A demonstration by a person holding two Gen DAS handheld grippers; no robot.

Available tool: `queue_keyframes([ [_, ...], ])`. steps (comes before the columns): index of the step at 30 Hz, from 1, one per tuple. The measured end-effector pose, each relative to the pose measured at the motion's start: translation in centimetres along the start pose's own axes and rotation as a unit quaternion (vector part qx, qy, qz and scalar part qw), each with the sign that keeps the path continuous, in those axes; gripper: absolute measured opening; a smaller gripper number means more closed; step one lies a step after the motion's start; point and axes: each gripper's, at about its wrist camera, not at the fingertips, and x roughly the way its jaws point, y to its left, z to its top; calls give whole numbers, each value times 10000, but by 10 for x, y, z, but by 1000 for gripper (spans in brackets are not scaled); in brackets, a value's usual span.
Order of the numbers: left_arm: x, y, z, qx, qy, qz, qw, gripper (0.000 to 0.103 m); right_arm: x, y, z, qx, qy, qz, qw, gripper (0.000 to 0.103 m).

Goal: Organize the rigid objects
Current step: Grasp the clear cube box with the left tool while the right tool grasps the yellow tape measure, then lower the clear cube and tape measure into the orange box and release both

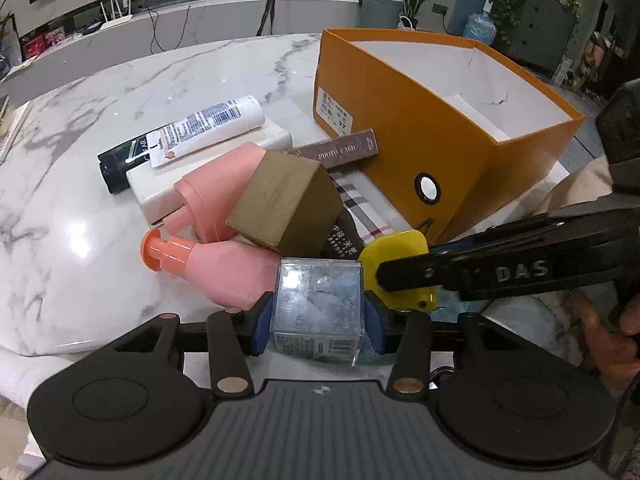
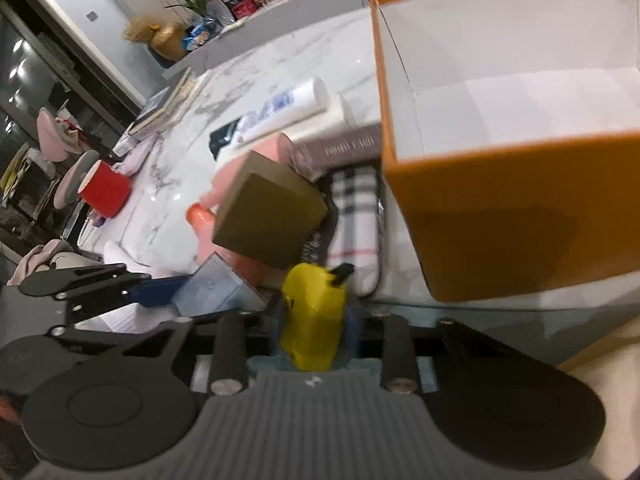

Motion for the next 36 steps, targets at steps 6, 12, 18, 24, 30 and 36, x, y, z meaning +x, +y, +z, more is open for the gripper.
queue_keyframes([
  [6,-14,3,4,-239,-179,-27,9996,52,-15,5,-2,-300,-129,-56,9994,19],
  [12,-35,-1,18,-321,-460,-70,9984,52,-33,17,3,-633,-387,-70,9972,19],
  [18,-52,-11,35,-298,-645,-104,9974,52,-57,24,14,-805,-628,-12,9948,19],
  [24,-64,-25,66,-29,-730,-221,9971,52,-89,25,34,-930,-1076,7,9898,19],
  [30,-62,-51,113,610,-723,-457,9945,52,-109,-5,62,-585,-1343,-171,9891,19],
  [36,-41,-92,160,1747,-803,-525,9799,52,-112,-49,94,-12,-1218,-345,9920,19],
])
